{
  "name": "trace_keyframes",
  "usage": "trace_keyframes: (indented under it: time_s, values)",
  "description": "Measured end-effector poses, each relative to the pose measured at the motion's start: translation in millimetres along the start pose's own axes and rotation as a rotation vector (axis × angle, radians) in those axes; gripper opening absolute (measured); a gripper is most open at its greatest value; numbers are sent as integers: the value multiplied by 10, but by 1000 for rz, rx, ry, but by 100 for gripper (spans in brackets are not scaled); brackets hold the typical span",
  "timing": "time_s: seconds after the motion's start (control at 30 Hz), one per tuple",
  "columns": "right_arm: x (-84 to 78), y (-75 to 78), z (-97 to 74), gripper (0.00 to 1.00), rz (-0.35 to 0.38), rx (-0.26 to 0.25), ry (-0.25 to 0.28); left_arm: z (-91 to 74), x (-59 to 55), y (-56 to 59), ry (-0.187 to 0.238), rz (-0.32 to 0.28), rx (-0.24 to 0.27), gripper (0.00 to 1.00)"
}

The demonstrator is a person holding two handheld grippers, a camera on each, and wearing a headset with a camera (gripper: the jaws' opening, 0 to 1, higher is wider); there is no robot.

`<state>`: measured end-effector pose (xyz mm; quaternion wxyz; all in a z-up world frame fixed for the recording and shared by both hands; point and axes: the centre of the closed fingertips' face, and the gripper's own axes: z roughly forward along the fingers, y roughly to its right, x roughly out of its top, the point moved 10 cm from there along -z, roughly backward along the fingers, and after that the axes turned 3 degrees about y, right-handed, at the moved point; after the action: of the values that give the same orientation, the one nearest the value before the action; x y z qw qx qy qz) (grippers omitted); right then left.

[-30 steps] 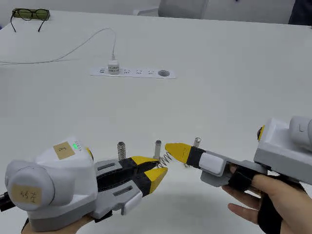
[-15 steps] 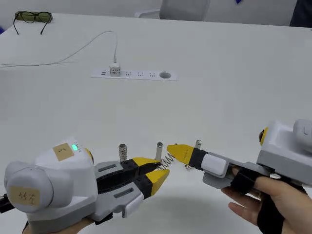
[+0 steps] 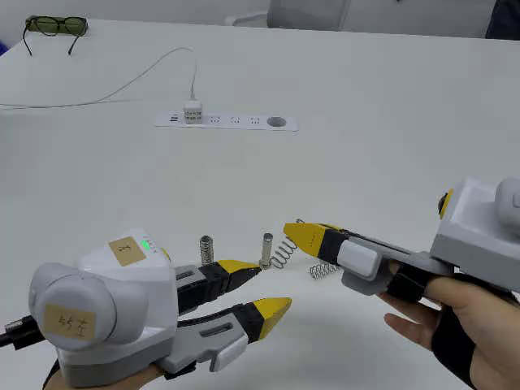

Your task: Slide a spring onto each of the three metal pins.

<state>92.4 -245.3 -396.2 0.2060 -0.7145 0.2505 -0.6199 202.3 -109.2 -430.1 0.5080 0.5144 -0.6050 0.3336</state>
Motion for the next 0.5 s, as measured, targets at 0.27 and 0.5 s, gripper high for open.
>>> trace_keyframes:
  time_s: [0.27, 0.5]
  values:
    - [112, 43, 106, 11, -143, -18, 0, -15, -33, -8, -33, 19, 28, 38]
    - [164, 69, 212, 11, -237, -26, -12, -22, -44, -16, -47, 25, 44, 44]
